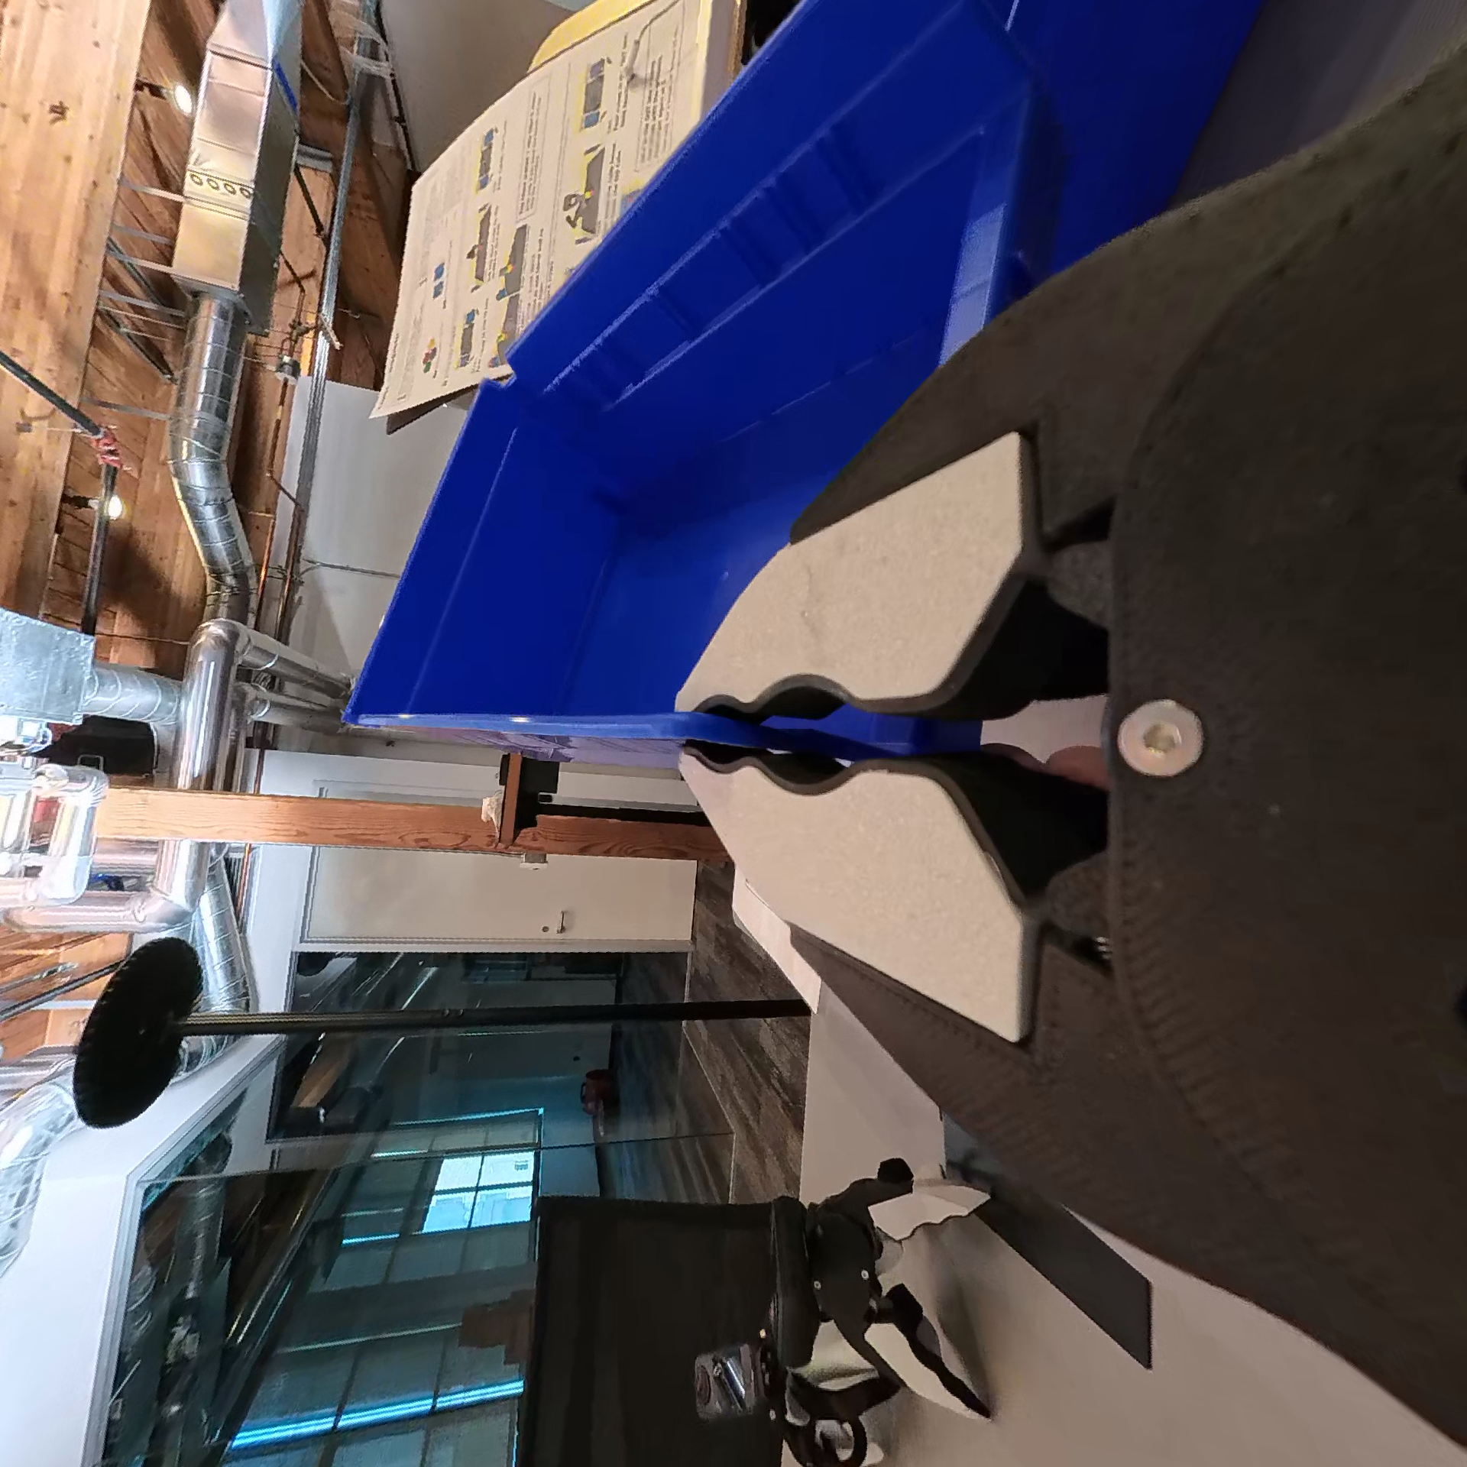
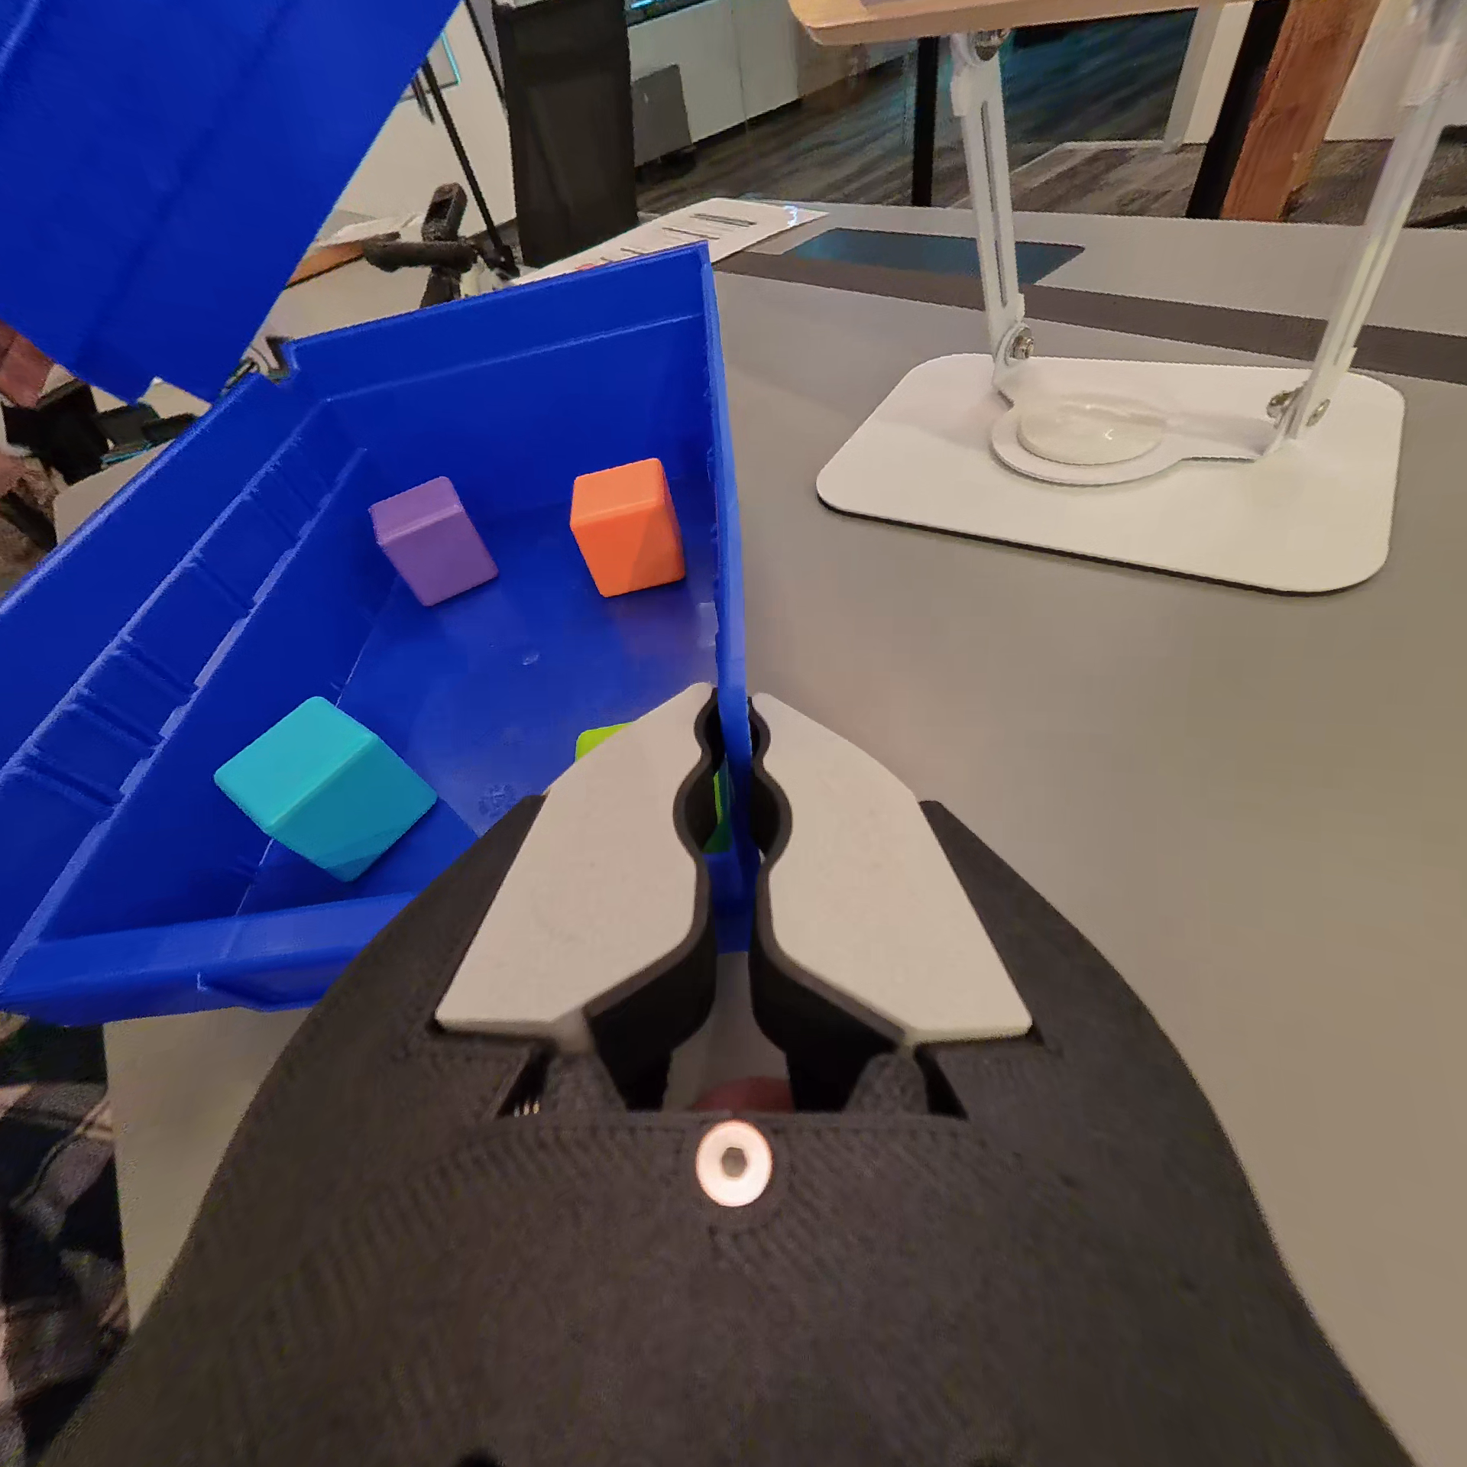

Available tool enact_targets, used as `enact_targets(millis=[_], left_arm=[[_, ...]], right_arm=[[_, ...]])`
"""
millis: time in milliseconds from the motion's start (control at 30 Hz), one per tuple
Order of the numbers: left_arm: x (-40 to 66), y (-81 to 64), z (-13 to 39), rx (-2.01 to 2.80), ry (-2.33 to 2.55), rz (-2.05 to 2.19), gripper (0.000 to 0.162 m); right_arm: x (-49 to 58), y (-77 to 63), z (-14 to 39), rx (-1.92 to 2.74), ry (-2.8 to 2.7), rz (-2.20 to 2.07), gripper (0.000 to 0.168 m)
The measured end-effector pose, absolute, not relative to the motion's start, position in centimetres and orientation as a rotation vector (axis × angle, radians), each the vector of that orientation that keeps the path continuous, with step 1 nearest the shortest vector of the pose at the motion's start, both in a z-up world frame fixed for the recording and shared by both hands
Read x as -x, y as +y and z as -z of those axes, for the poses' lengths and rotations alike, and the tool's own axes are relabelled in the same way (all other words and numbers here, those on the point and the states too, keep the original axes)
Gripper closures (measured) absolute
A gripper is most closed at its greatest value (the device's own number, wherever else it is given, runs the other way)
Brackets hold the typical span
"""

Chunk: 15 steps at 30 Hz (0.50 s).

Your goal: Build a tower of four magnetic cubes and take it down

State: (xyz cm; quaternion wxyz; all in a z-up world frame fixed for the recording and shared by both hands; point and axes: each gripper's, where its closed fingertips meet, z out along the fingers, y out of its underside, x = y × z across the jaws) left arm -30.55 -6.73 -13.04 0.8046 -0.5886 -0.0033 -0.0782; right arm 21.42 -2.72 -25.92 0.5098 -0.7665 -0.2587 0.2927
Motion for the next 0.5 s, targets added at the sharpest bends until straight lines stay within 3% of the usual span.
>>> enact_targets(millis=[500], left_arm=[[33.4,-8.3,12.6,1.195,-0.078,0.198,0.159]], right_arm=[[-14.4,1.6,26.0,1.87,-0.47,-0.646,0.165]])
